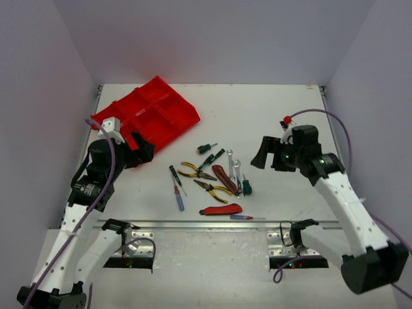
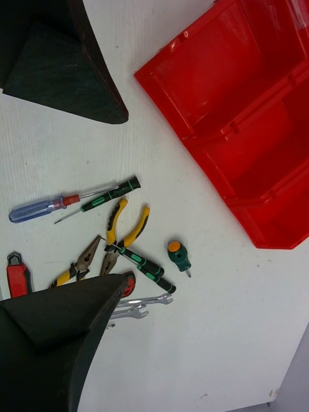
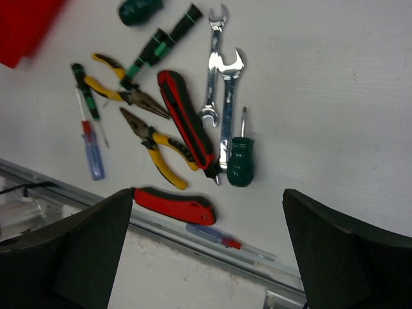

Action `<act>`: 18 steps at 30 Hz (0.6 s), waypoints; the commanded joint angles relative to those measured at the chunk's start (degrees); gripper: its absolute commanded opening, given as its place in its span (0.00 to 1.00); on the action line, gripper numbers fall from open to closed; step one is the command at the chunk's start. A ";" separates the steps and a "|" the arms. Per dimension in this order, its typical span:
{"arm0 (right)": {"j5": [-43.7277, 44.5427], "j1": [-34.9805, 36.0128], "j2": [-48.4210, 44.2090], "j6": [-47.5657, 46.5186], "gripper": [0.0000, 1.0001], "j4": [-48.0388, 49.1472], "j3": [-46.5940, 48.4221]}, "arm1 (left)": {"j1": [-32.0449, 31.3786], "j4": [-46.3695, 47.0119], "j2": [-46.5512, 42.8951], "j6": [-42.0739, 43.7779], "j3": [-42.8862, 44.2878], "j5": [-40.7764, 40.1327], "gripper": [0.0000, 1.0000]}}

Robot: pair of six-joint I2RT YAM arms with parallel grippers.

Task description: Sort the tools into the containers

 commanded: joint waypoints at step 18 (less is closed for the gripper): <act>16.01 16.73 32.01 1.95 0.60 14.58 -6.54 | -0.83 3.02 1.87 0.37 -0.28 2.60 1.00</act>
